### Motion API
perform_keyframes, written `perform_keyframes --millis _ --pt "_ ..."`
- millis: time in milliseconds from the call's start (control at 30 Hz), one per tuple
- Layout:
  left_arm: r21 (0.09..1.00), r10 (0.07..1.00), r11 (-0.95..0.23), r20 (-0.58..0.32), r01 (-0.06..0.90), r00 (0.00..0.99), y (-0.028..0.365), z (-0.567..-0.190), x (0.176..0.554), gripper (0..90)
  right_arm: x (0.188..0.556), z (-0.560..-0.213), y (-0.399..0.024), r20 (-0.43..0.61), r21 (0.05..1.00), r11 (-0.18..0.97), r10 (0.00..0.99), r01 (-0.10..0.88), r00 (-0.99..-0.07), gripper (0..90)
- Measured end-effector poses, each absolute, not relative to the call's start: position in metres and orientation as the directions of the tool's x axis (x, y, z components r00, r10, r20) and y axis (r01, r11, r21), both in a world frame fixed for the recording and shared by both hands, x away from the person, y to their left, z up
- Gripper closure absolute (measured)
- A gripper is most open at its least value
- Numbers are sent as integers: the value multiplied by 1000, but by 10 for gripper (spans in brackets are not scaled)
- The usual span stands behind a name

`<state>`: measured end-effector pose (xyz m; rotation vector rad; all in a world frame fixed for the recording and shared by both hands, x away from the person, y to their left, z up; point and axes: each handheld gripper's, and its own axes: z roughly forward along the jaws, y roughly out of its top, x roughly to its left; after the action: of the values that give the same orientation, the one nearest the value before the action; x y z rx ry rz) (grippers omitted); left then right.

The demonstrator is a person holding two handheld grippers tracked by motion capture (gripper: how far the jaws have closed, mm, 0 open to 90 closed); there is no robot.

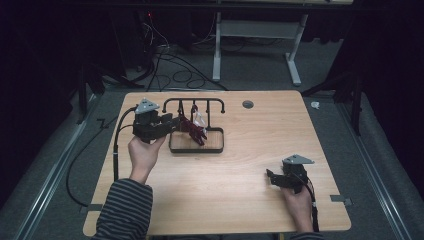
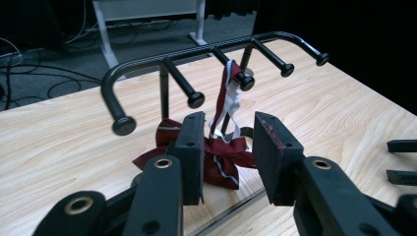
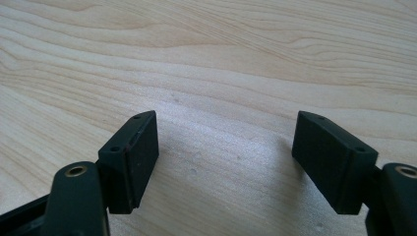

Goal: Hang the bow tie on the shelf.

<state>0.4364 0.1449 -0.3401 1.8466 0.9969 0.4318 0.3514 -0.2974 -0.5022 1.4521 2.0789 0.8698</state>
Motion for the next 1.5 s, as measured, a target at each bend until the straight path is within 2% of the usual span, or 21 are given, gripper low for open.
perform_keyframes --millis 1500 --pt "862 818 -164 -153 479 555 182 -359 405 612 351 -502 -297 -12 717 244 940 652 -340 269"
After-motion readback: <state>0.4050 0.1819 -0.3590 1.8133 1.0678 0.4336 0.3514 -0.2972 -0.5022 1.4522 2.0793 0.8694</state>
